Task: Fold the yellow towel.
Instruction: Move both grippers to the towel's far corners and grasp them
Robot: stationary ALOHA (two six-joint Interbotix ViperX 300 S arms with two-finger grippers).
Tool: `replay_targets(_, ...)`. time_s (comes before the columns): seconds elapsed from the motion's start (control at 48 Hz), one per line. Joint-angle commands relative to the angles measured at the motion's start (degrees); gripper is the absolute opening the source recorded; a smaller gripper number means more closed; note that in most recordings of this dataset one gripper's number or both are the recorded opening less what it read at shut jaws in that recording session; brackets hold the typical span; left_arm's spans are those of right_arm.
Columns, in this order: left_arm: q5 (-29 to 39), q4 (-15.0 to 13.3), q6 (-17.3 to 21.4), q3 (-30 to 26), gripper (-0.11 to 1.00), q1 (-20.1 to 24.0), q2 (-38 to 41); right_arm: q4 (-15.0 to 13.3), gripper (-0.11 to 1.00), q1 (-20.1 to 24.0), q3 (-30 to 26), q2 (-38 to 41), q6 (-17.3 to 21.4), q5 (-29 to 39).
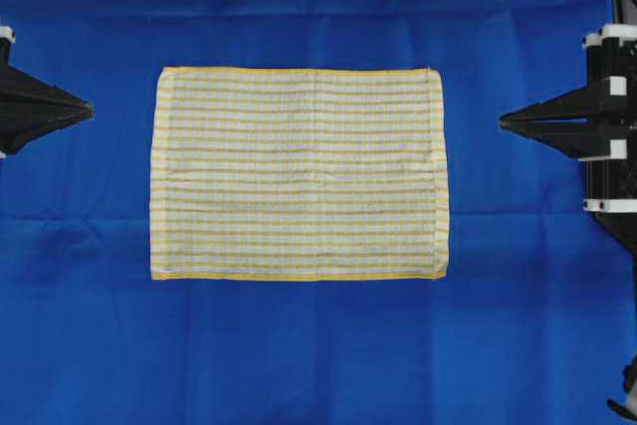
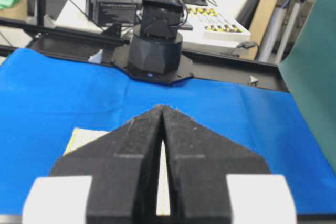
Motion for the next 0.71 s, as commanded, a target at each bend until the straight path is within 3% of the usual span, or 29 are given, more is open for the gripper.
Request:
replay_targets(0.0, 1.2, -2.2, 0.3, -1.1, 0.00, 0.1, 1.0, 0.0, 0.00, 0.1, -1.7, 0.8, 0.4, 0.2)
replay_targets(0.229, 3.6, -2.1, 1.0, -1.1, 0.00, 1.1, 2.5, 0.4, 0.00, -2.1, -3.7, 3.3, 0.4, 5.4)
replay_targets(0.604, 1.9, -2.2, 2.1, -0.9, 0.01, 11.2, 15.2, 4.0, 0.01, -14.9, -3.3, 14.4, 0.4, 6.4)
replay_targets(0.687, 0.4, -2.1, 2.2, -0.9, 0.12, 12.7, 18.5, 4.2, 0.13, -17.6, -3.6, 18.5, 0.4, 6.5)
